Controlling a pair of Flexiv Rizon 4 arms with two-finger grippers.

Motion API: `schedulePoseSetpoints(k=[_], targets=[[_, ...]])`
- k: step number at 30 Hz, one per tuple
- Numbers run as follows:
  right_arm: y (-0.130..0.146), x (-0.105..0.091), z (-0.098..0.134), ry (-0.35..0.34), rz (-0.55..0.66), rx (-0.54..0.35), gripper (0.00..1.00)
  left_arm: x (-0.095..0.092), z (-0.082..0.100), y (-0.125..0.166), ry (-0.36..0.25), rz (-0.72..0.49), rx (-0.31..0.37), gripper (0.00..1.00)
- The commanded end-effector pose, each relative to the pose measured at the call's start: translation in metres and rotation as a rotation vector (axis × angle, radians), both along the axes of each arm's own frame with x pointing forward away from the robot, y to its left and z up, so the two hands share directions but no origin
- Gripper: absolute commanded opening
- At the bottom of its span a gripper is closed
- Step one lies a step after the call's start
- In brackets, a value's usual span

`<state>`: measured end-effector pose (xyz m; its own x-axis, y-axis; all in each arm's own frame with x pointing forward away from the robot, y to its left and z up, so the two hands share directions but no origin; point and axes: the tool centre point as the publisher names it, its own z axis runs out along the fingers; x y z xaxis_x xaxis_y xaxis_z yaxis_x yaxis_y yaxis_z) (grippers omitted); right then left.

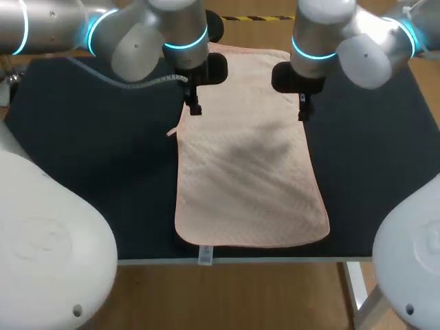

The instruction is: Fold the towel

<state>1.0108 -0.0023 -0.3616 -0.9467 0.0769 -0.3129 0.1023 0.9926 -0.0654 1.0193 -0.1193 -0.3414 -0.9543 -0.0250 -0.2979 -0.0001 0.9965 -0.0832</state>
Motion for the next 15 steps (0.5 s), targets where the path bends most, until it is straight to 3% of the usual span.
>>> schedulePoseSetpoints(k=[1,3,15], targets=[[0.0028,0.0014,-0.0059,0.006,-0.001,-0.007,1.00,0.0005,-0.0068,0.0006,-0.014,-0.019,-0.038,1.00],[0.0047,-0.0004,0.0029,-0.017,0.058,-0.033,1.00,0.0003,-0.0020,0.0006,-0.009,-0.037,-0.035,1.00],[0.0047,-0.0004,0.0029,-0.017,0.058,-0.033,1.00,0.0003,-0.0020,0.0006,-0.009,-0.037,-0.035,1.00]])
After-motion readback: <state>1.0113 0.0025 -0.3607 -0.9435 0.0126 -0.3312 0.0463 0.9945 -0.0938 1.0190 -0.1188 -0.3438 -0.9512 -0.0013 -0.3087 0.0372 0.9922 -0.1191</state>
